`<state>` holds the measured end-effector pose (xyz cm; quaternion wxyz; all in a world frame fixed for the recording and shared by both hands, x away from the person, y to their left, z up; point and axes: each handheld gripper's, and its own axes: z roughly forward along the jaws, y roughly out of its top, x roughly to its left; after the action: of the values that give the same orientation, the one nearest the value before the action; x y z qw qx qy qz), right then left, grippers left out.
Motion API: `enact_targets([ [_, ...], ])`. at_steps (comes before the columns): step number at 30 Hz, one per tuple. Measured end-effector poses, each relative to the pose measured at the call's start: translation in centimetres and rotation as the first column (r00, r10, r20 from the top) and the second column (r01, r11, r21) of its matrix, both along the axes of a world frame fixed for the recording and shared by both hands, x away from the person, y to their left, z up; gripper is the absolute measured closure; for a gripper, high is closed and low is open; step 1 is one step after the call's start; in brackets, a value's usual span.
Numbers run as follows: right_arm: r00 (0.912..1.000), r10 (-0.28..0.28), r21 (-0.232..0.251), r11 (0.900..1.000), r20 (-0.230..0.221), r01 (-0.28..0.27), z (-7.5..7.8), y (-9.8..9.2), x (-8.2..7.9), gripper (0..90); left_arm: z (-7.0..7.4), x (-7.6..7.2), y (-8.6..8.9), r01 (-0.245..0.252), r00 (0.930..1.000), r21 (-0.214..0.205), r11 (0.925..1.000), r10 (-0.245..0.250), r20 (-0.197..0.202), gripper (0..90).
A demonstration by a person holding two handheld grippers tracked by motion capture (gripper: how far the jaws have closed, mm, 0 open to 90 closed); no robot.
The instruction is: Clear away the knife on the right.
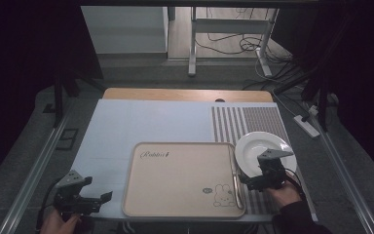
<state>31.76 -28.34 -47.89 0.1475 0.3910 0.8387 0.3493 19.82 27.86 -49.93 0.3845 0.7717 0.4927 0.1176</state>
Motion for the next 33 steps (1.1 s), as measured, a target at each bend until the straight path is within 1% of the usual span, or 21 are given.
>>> enact_targets([
  [5,0.9997,-0.022,0.0,0.9998,0.01,0.022,0.0,-0.6,-0.6,0.0,0.0,0.0,-0.1,-0.006,1.0,0.006,1.0,0.006,-0.005,1.8],
  [10,0.9992,-0.038,0.005,0.9993,0.01,0.038,-0.1,-1.1,-1.2,0.0,0.0,0.0,0.0,-0.011,0.9999,0.004,0.9999,0.011,-0.005,0.2],
  [18,0.9977,-0.067,0.013,0.9977,0.013,0.067,-0.2,-1.9,-2.1,0.0,0.0,0.0,-0.1,-0.013,0.9999,0.008,0.9999,0.013,-0.003,0.0],
  [24,0.9959,-0.09,0.018,0.9958,0.013,0.09,-0.3,-2.6,-2.8,0.0,0.0,-0.1,-0.3,-0.005,1.0,0.033,0.9994,0.004,0.002,0.1],
  [33,0.9933,-0.115,0.018,0.9933,0.012,0.115,-0.4,-3.3,-3.7,0.0,0.0,-0.1,-0.2,-0.013,0.9999,0.021,0.9997,0.013,0.005,0.0],
])
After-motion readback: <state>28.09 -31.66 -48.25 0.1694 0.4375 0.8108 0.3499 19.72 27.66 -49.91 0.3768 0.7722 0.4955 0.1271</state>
